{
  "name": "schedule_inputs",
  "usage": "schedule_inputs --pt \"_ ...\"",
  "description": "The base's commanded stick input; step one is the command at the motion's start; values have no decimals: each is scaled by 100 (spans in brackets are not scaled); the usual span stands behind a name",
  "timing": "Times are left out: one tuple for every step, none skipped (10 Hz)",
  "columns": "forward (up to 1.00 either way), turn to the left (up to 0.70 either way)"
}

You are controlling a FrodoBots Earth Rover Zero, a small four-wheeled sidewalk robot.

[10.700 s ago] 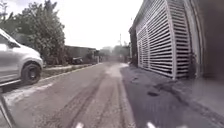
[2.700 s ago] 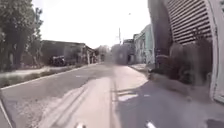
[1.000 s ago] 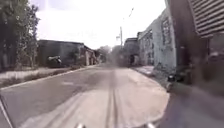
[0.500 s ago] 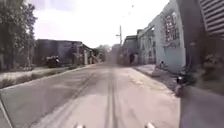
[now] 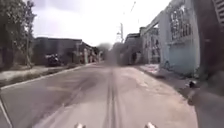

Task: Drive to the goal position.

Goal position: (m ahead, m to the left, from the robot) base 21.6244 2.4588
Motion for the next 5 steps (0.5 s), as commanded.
schedule_inputs --pt "70 1" --pt "70 1" --pt "70 1" --pt "70 1" --pt "70 1"
